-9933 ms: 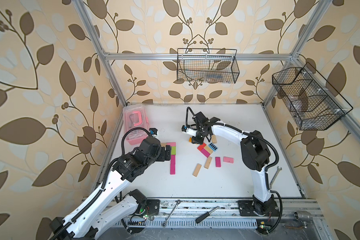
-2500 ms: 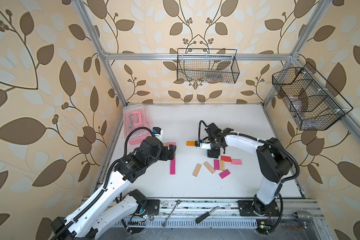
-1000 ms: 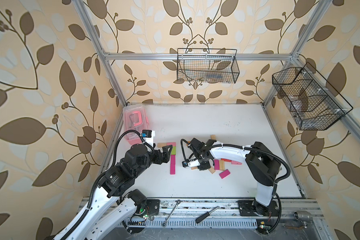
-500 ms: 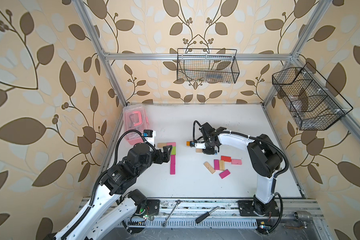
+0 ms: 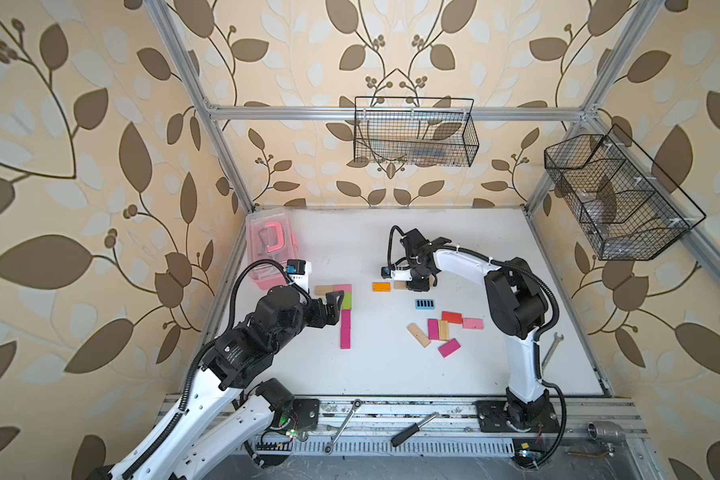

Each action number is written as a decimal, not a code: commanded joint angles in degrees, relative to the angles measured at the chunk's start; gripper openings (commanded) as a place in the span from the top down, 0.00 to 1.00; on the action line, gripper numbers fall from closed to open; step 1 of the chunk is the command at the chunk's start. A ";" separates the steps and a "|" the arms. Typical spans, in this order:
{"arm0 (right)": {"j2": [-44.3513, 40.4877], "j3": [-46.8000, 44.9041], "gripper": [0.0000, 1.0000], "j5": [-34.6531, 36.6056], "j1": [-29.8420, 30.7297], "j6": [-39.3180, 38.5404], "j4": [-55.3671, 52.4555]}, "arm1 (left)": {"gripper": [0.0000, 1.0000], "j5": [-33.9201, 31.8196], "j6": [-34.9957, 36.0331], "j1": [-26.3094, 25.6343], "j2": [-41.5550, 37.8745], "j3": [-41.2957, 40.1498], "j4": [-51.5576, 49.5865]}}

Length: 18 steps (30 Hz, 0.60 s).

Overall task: Assemble the number 7 with building blocks
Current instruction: Assemble the building block at the center of the board.

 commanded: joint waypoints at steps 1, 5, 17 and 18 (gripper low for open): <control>1.09 1.08 0.67 -1.63 0.45 -3.05 -2.12 | 0.01 -1.15 0.48 -0.50 0.68 1.45 0.78; 1.76 1.81 0.67 -2.13 0.56 -3.08 -1.68 | 0.01 -1.22 0.50 -0.50 1.00 1.50 0.79; 3.11 3.89 0.73 -3.96 1.79 -2.99 -3.04 | 0.01 -1.40 0.51 -0.50 1.08 1.45 0.79; 3.03 3.93 0.73 -3.97 1.66 -2.99 -3.16 | 0.01 -1.40 0.51 -0.50 1.08 1.45 0.79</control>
